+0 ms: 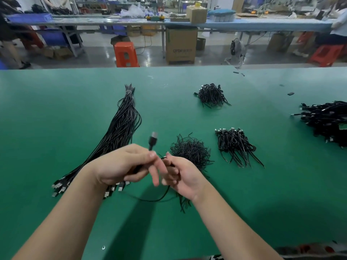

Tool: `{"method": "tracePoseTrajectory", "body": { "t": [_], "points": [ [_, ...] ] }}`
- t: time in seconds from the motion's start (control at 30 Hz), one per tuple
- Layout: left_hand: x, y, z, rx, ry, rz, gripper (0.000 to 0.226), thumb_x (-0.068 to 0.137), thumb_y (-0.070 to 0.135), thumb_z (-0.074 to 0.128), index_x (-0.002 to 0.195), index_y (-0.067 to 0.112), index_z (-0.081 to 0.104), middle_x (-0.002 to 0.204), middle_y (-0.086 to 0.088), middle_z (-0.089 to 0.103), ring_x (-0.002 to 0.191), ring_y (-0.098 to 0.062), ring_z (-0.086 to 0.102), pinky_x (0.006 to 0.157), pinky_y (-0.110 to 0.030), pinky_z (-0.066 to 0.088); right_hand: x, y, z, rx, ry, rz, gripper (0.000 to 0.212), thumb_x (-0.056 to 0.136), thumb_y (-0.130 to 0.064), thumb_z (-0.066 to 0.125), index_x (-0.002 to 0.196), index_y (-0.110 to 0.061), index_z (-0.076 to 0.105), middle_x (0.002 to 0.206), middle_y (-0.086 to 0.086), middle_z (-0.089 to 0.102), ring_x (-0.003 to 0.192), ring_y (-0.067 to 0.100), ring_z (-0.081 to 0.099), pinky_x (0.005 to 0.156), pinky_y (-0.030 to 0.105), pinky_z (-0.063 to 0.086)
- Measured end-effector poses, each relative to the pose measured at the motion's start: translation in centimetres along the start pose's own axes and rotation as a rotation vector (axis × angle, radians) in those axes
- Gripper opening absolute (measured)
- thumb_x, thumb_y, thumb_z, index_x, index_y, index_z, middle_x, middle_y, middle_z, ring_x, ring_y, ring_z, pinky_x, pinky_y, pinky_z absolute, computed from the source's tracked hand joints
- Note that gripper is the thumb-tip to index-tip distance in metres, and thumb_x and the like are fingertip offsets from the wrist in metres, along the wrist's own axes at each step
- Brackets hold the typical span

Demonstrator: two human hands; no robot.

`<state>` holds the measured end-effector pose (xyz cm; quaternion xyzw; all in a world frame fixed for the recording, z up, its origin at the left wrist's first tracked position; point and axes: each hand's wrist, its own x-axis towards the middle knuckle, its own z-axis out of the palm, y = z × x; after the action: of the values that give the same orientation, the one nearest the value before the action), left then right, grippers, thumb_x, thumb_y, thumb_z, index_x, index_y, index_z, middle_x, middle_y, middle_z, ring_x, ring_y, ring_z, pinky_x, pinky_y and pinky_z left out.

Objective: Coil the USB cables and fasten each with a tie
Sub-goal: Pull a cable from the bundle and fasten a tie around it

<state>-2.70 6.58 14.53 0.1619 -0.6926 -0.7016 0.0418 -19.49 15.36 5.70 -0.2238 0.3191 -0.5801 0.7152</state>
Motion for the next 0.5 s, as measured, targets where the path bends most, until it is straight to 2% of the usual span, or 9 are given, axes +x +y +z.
{"method": "tracePoseTrajectory", "body": {
  "t": [0.07,0.13,0.2,0.27,0.33,0.37,0.4,0.43,0.5],
  "points": [
    [0.0,0.4,0.2,0.238,-0.099,-0.105,0.045,0.104,0.030,0.041,0.108,-0.003,0.071,0.086,-0.014,0.076,0.034,-0.007,0.034,0.042,-0.020,0.026,0.2,-0.3,0.4,-0.087,0.027,0.013,0.037,0.099,-0.038,0.051,0.065,-0.024,0.058,0.049,-0.011,0.033,0.043,0.007,0.026,0.041,0.019,0.029],
    [0.2,0.6,0.4,0.412,-0.089,-0.223,0.041,0.107,0.029,0.039,0.108,0.004,0.071,0.087,-0.006,0.077,0.036,-0.009,0.038,0.046,-0.020,0.033,0.4,-0.5,0.6,-0.115,0.037,0.021,0.037,0.098,-0.035,0.050,0.065,-0.024,0.061,0.050,-0.011,0.033,0.041,0.006,0.024,0.038,0.017,0.025],
    [0.5,0.4,0.8,0.562,-0.005,-0.334,0.037,0.108,0.029,0.039,0.104,0.008,0.069,0.089,0.000,0.078,0.042,-0.012,0.051,0.049,-0.022,0.040,0.4,-0.9,0.6,-0.101,0.053,0.023,0.040,0.101,-0.033,0.049,0.065,-0.023,0.062,0.051,-0.010,0.032,0.040,0.005,0.023,0.037,0.017,0.024],
    [1.0,-0.4,1.1,0.588,0.146,-0.392,0.035,0.107,0.029,0.041,0.100,0.006,0.066,0.091,0.002,0.077,0.058,-0.013,0.068,0.052,-0.027,0.051,0.3,-1.3,0.8,-0.094,0.044,0.015,0.040,0.104,-0.032,0.046,0.068,-0.021,0.060,0.052,-0.010,0.031,0.040,0.005,0.022,0.037,0.018,0.023],
    [1.5,-1.1,1.2,0.620,0.328,-0.402,0.032,0.106,0.030,0.043,0.100,0.009,0.067,0.097,0.001,0.075,0.077,-0.016,0.073,0.064,-0.029,0.058,0.3,-1.5,1.0,-0.117,0.032,0.007,0.037,0.105,-0.031,0.045,0.072,-0.019,0.056,0.052,-0.009,0.030,0.041,0.006,0.021,0.038,0.019,0.022],
    [1.7,-1.4,1.2,0.700,0.385,-0.405,0.031,0.105,0.034,0.044,0.099,0.015,0.068,0.097,0.001,0.074,0.081,-0.016,0.073,0.068,-0.030,0.058,0.2,-1.5,1.1,-0.126,0.029,0.004,0.037,0.105,-0.031,0.045,0.072,-0.019,0.056,0.053,-0.009,0.029,0.041,0.006,0.021,0.038,0.019,0.021],
    [1.7,-1.7,1.2,0.783,0.407,-0.390,0.030,0.105,0.038,0.045,0.095,0.024,0.069,0.091,0.002,0.073,0.077,-0.014,0.070,0.067,-0.029,0.057,0.2,-1.5,1.2,-0.127,0.025,0.000,0.037,0.105,-0.031,0.045,0.072,-0.020,0.056,0.053,-0.009,0.029,0.041,0.007,0.021,0.038,0.019,0.021],
    [1.8,-2.1,1.1,0.830,0.418,-0.347,0.030,0.104,0.040,0.045,0.087,0.034,0.069,0.078,0.004,0.068,0.065,-0.009,0.065,0.059,-0.026,0.053,0.1,-1.4,1.3,-0.120,0.020,-0.003,0.038,0.105,-0.032,0.045,0.071,-0.020,0.056,0.053,-0.008,0.029,0.041,0.006,0.020,0.038,0.019,0.021],
    [1.8,-3.0,0.9,0.809,0.456,-0.225,0.035,0.103,0.040,0.045,0.076,0.043,0.067,0.056,0.010,0.052,0.046,-0.004,0.045,0.044,-0.017,0.036,-0.1,-1.1,1.4,-0.110,0.009,-0.003,0.039,0.106,-0.033,0.044,0.070,-0.021,0.056,0.053,-0.008,0.028,0.041,0.006,0.019,0.038,0.019,0.020]
  ]
}}
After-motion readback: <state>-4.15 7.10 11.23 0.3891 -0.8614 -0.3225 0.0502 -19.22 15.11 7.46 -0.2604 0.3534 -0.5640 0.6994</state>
